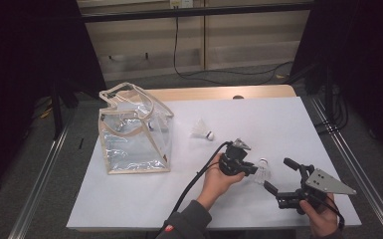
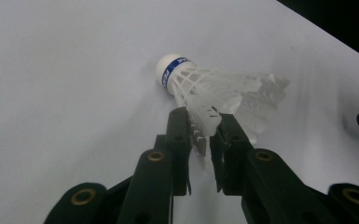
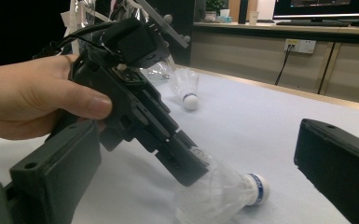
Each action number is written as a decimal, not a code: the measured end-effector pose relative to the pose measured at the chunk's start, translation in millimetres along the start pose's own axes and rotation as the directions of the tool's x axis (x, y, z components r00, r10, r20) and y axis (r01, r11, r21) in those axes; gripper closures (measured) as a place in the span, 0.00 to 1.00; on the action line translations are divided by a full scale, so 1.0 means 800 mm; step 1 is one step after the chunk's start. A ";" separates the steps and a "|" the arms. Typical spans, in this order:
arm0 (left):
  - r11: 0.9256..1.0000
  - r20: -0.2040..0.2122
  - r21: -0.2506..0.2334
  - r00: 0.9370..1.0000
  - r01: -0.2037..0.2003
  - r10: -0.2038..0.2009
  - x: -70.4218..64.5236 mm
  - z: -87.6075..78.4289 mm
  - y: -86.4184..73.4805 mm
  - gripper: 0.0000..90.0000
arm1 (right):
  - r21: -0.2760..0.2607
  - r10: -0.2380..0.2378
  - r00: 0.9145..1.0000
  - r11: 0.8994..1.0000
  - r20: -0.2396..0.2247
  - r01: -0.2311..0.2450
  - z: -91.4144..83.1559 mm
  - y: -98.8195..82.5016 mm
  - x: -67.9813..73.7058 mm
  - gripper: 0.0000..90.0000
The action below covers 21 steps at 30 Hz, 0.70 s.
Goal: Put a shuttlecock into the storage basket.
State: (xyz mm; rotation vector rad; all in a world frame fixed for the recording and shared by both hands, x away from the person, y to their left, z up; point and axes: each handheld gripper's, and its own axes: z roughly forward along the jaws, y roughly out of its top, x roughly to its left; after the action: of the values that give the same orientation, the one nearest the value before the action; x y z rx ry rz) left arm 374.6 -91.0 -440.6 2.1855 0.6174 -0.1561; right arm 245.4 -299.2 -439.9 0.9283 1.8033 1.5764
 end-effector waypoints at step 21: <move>0.999 0.014 0.025 0.999 0.046 -0.047 0.007 -0.039 0.004 1.00 | -0.004 -0.002 1.000 1.000 0.003 0.002 -0.002 0.001 0.000 0.00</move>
State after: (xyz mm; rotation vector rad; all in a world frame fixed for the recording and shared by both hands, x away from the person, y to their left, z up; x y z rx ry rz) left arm 377.8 -66.8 -420.5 2.1925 0.6617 -0.2046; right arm 244.5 -300.0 -439.1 0.9268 1.7974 1.5760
